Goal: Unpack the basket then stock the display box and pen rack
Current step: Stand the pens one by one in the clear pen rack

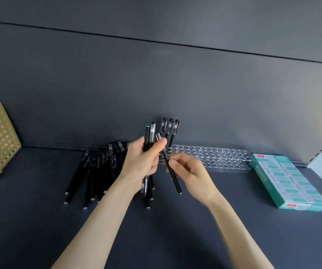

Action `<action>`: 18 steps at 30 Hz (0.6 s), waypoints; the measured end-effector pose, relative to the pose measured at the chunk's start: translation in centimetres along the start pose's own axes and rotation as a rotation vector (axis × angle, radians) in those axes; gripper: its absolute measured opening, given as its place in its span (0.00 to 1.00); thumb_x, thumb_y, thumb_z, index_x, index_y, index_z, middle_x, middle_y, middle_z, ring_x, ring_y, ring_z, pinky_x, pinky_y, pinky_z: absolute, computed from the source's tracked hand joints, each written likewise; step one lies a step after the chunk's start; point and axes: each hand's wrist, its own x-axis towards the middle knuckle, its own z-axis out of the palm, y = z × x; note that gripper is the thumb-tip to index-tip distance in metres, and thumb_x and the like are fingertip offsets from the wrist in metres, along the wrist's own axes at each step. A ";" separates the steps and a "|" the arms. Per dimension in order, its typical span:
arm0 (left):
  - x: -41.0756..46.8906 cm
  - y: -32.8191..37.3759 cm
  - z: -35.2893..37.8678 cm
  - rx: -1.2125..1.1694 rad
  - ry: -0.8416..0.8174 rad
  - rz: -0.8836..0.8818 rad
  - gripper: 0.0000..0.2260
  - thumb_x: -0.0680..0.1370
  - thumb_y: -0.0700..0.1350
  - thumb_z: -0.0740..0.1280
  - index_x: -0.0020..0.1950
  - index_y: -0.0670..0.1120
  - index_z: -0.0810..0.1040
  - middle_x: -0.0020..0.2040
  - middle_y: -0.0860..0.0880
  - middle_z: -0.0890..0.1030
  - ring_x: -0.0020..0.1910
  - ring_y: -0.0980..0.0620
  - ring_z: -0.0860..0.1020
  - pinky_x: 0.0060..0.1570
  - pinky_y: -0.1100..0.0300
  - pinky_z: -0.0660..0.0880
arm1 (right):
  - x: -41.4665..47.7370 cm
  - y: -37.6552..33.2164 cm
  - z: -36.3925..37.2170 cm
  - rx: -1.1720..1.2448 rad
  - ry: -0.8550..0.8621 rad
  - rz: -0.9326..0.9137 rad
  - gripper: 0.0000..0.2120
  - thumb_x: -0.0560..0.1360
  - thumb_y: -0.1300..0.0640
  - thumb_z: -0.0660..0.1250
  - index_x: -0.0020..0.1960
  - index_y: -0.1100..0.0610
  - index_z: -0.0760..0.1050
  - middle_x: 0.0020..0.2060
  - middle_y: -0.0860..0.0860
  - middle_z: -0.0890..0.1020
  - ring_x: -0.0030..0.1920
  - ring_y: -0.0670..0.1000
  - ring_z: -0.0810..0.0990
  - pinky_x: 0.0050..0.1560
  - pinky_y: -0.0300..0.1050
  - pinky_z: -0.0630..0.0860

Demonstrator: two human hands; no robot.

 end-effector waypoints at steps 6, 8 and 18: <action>0.6 -0.6 1.6 -0.003 -0.041 -0.020 0.09 0.73 0.46 0.73 0.40 0.45 0.74 0.24 0.55 0.63 0.21 0.56 0.58 0.20 0.64 0.55 | 0.0 0.4 -1.3 -0.096 0.064 -0.029 0.05 0.75 0.62 0.68 0.48 0.53 0.77 0.37 0.41 0.82 0.40 0.45 0.80 0.46 0.41 0.77; 0.7 -0.9 1.6 -0.019 -0.008 -0.019 0.06 0.74 0.49 0.71 0.41 0.48 0.78 0.25 0.56 0.63 0.22 0.57 0.58 0.20 0.64 0.55 | 0.6 0.5 -1.9 -0.141 0.145 -0.020 0.07 0.74 0.63 0.68 0.45 0.50 0.75 0.36 0.41 0.80 0.38 0.49 0.79 0.45 0.51 0.80; 0.8 -2.6 0.5 -0.204 0.060 -0.044 0.12 0.81 0.50 0.60 0.52 0.42 0.75 0.27 0.53 0.67 0.21 0.57 0.60 0.19 0.66 0.58 | 6.0 -1.3 -5.2 -0.250 0.418 -0.245 0.41 0.74 0.68 0.66 0.64 0.27 0.54 0.45 0.50 0.74 0.37 0.50 0.83 0.40 0.55 0.81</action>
